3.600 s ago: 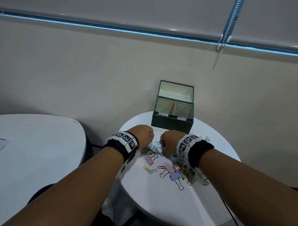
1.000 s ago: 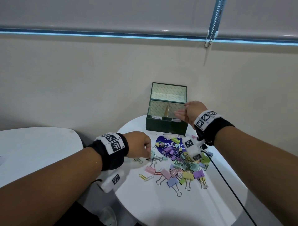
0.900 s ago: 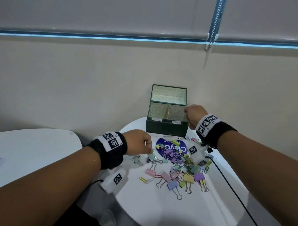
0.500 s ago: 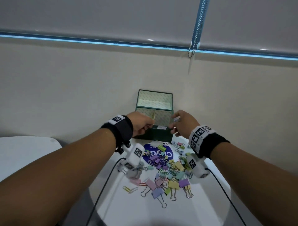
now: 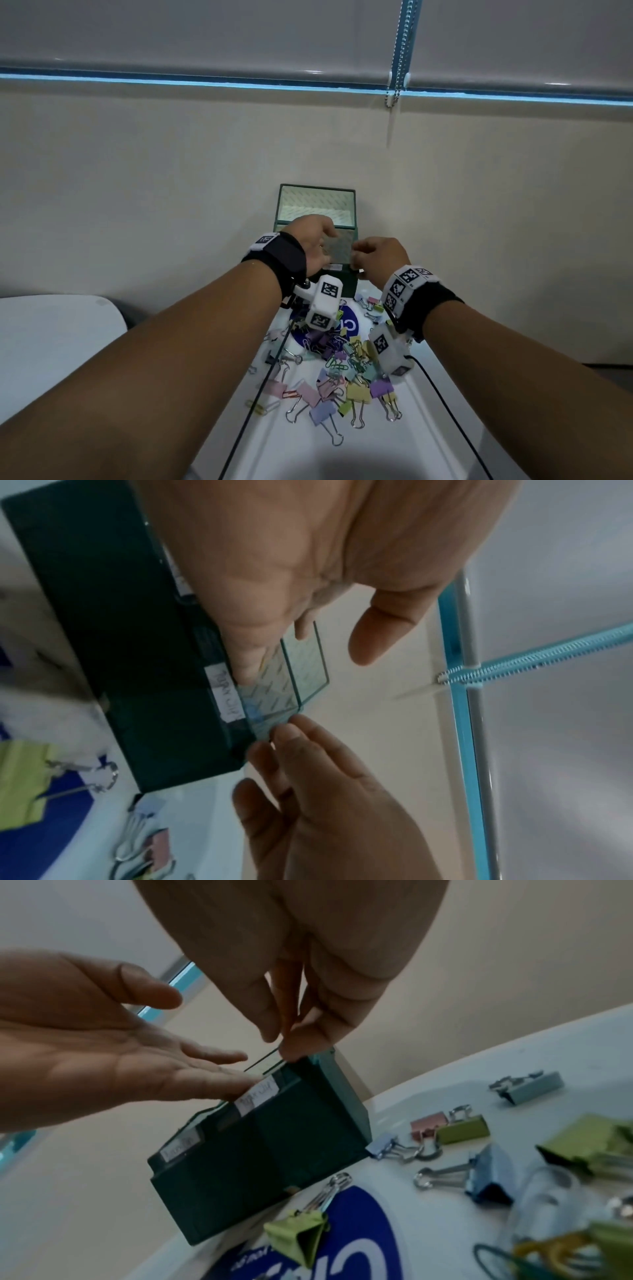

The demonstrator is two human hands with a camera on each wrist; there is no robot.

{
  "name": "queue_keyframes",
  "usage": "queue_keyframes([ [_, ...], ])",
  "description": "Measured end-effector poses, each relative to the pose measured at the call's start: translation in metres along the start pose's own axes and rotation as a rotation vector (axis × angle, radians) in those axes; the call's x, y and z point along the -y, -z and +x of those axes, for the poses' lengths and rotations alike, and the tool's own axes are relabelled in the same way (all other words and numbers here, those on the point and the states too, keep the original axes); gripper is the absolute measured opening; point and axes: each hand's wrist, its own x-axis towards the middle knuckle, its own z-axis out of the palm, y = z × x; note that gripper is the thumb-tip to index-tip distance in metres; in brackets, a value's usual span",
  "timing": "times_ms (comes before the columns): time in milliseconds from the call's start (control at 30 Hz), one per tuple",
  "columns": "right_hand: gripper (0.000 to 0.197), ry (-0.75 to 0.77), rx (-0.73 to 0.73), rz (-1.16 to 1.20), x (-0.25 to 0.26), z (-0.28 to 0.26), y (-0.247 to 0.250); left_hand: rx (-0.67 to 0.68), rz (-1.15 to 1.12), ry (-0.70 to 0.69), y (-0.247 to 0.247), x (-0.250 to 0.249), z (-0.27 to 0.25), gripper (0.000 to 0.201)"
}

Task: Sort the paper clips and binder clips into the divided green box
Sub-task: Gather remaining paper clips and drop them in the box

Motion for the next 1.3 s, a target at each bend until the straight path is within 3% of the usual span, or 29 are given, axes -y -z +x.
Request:
queue_keyframes([
  [67, 0.022, 0.026, -0.012, 0.034, -0.004, -0.002, 0.006, 0.040, -0.008, 0.006, 0.002, 0.000, 0.001, 0.085],
  [200, 0.016, 0.019, -0.033, -0.069, -0.024, -0.009, 0.032, 0.068, 0.037, -0.023, 0.004, -0.001, -0.007, 0.077],
  [400, 0.012, -0.021, 0.194, -0.578, -0.060, -0.023, 0.064, 0.038, 0.104, -0.029, 0.004, -0.001, -0.013, 0.062],
  [600, 0.008, -0.030, 0.366, -0.671, -0.067, -0.038, 0.060, 0.038, 0.249, -0.093, 0.010, -0.006, -0.015, 0.055],
  [667, 0.011, -0.014, 0.407, -0.681, -0.067, -0.040, 0.057, 0.033, 0.435, -0.180, 0.011, -0.002, -0.021, 0.040],
  [733, 0.017, 0.003, 0.416, -0.681, -0.067, -0.042, 0.054, 0.073, 0.852, -0.317, 0.011, 0.008, -0.032, 0.027],
  [833, 0.018, 0.005, 0.393, -0.625, -0.067, -0.042, 0.051, 0.348, 1.623, -0.409, 0.009, 0.033, -0.055, 0.024],
  [933, 0.033, 0.006, 0.438, -0.533, -0.066, -0.045, 0.050, 0.587, 2.011, -0.447, 0.007, 0.062, -0.067, 0.041],
  [1067, 0.036, 0.017, 0.585, -0.588, -0.063, -0.053, 0.046, 0.566, 2.043, -0.450, 0.011, 0.085, -0.058, 0.042],
  [1300, 0.015, 0.133, 0.526, -0.538, -0.068, -0.049, 0.044, 0.405, 2.057, -0.407, 0.021, 0.085, -0.049, 0.024],
])
